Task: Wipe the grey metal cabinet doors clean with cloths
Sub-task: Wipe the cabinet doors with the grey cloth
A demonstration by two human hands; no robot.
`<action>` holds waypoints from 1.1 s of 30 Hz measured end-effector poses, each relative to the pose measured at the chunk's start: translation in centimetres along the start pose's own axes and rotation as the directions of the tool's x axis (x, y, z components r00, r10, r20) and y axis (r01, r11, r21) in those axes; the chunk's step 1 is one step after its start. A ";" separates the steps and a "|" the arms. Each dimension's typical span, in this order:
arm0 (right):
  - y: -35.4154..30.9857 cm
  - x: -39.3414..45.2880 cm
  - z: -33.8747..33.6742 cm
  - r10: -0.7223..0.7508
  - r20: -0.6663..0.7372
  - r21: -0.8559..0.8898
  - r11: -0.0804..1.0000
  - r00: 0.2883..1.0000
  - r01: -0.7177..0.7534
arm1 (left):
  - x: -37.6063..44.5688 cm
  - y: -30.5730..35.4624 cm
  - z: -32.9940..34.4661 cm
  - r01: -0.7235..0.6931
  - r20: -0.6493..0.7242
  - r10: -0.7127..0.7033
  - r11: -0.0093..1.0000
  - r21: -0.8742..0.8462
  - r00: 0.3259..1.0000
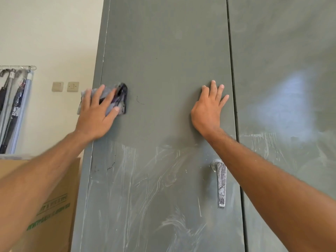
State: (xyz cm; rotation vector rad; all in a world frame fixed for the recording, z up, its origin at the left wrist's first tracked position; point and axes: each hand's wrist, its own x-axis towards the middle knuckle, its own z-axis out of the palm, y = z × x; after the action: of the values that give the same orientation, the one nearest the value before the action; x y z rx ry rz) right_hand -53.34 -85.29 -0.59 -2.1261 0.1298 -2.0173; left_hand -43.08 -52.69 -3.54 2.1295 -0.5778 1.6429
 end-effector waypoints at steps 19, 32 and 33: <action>1.3 -3.5 -1.3 -0.169 0.069 -0.029 0.985 0.983 0.171 | -17.0 1.1 3.2 -0.282 0.101 0.272 0.954 0.106 0.957; 8.8 -6.1 -5.3 -0.239 0.064 -0.041 0.969 0.969 0.242 | -15.8 3.9 3.6 -0.338 0.108 0.328 0.937 0.091 0.939; 8.8 -6.0 -5.3 -0.233 0.065 -0.031 0.971 0.970 0.236 | -14.2 4.7 3.8 -0.231 0.077 0.226 0.971 0.069 0.971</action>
State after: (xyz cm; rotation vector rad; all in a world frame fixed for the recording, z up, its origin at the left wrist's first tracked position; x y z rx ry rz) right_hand -58.34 -93.09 -8.10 -2.3207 -0.0986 -2.0861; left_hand -45.80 -57.49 -17.95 2.2528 -0.8207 1.7425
